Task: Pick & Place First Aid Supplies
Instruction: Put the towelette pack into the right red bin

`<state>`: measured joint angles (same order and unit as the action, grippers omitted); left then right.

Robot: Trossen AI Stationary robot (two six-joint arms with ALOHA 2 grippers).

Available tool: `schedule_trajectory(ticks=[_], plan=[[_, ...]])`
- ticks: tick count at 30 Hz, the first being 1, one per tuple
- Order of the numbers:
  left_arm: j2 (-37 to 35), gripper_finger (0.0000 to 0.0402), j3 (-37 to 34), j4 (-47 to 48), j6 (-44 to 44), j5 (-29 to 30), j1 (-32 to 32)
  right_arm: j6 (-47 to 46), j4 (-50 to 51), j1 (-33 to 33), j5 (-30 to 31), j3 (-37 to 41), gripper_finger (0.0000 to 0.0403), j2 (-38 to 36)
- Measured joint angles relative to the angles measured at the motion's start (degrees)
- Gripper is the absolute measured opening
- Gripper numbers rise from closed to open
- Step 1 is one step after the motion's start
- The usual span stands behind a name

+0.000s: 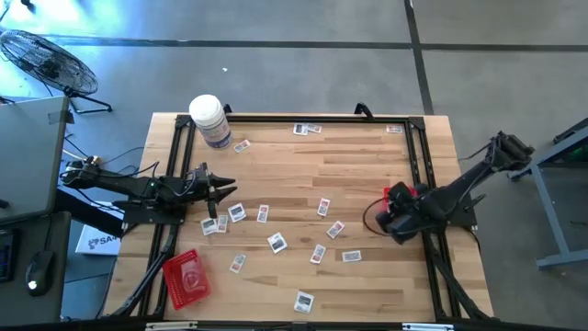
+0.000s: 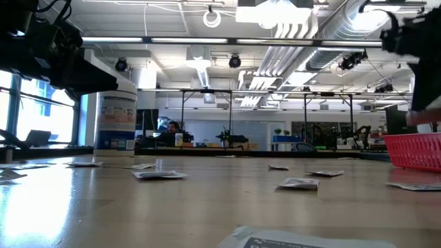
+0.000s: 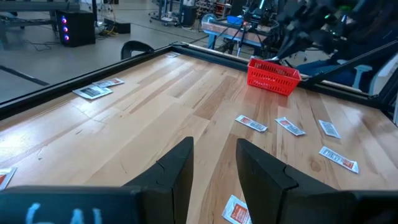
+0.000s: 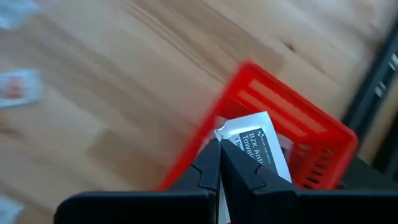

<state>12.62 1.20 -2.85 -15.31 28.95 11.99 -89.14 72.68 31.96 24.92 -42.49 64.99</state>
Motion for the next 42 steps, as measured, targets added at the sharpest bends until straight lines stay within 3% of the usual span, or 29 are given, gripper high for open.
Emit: schedule_trajectory(ticks=[26, 36, 42], plan=[[0.01, 0.0119, 0.01, 0.0, 0.0, 0.0, 0.01, 18.54, -4.57, -24.67, -14.75, 2.53, 0.0007, 3.54], [0.0, 0.0119, 0.02, 0.0, 0.01, 0.0, 0.02, 26.13, -3.92, -29.53, -16.09, 2.08, 0.0078, 6.54], [0.0, 0.0119, -0.01, 0.0, 0.01, 0.0, 0.0, 27.78, -2.69, -26.28, -13.34, -5.14, 0.0091, 6.54]])
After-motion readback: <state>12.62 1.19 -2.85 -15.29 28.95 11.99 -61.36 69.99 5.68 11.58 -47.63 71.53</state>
